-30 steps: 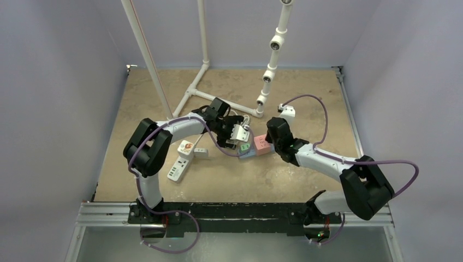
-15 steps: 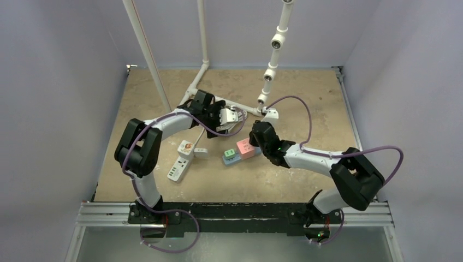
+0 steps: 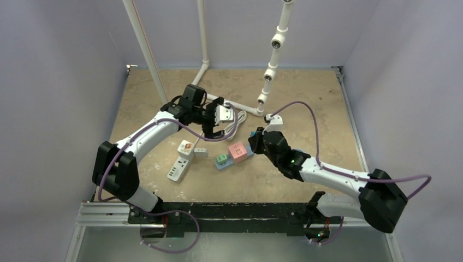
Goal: Insert the plug
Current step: Move the socket to the center of the board.
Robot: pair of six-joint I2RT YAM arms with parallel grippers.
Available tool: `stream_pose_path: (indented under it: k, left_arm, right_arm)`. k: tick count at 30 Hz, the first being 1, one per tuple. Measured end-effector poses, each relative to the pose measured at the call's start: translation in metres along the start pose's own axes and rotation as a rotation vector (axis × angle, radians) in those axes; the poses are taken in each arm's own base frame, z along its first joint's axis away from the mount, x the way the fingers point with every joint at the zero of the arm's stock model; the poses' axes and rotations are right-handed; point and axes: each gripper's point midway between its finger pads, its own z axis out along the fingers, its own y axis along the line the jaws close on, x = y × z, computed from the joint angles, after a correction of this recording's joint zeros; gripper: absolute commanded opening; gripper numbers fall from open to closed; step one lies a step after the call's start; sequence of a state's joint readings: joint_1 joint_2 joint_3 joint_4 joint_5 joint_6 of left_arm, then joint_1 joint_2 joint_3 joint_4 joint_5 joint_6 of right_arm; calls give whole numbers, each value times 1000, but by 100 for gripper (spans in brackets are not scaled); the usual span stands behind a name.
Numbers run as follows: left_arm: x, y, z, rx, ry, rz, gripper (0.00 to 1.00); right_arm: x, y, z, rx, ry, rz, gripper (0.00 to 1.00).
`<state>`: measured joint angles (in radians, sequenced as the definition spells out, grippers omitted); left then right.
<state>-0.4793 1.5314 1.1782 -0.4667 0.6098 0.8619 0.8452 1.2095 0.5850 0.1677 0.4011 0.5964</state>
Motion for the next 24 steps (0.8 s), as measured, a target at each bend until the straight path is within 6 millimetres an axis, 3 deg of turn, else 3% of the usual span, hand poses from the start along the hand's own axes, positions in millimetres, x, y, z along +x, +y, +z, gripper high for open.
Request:
stream_pose_path:
  k: [6,11,19,24]
  left_arm:
    - [-24,-60,25,207,-14,-83,99]
    - [-29,-100,48,328,11,-182,99]
    - [-7,-112,67,342,119,-343,99]
    - [-2,-111,74,303,159,-355,99]
  right_arm:
    - [1,-15,-23,-37,-58,-33,0]
    - [8,-23,-30,-41,-57,-34,0]
    - [1,-21,-35,-57,-82,-26,0]
    - [13,-24,-35,-73,-65,-41,0]
